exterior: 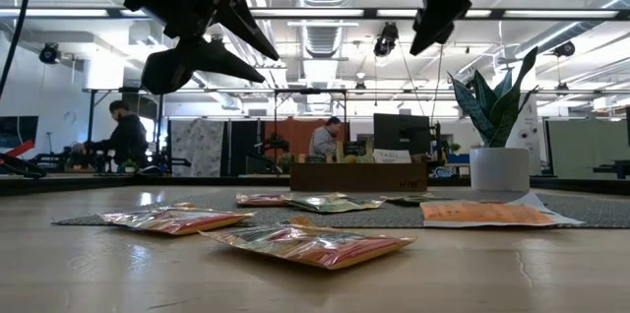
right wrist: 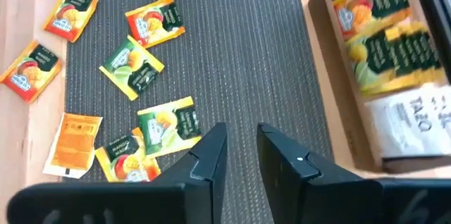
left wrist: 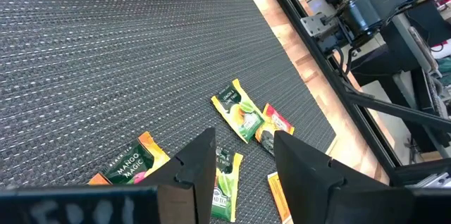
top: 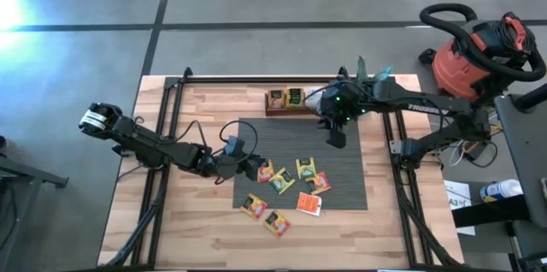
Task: Pick & Place Tea
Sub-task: Put the yellow tea bag into the middle section of the wooden organizer
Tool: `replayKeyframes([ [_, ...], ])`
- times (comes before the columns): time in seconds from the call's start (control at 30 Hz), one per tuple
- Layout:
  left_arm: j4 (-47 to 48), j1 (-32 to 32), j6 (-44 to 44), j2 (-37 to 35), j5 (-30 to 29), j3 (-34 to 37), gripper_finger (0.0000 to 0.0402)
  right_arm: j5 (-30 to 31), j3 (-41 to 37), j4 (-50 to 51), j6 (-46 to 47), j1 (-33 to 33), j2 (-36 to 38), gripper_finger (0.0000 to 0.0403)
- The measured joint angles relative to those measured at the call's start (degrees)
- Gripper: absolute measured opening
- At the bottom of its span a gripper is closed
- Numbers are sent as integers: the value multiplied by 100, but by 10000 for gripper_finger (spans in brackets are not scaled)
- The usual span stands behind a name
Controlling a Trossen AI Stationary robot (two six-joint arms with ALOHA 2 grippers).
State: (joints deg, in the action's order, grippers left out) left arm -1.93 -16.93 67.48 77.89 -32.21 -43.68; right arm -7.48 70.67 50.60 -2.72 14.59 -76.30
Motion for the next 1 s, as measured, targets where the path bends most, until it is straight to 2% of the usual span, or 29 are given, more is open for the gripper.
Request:
replayKeyframes([
  [0.4,2,0,0,-2,0,0,138,-56,-1065,-762,964,-228,781,71],
  [0.67,4,0,0,-2,0,0,138,-70,-1759,-1467,1764,-1182,923,70],
  [1.0,39,0,1,-2,0,0,138,106,-2339,-2822,3288,-2280,827,70],
])
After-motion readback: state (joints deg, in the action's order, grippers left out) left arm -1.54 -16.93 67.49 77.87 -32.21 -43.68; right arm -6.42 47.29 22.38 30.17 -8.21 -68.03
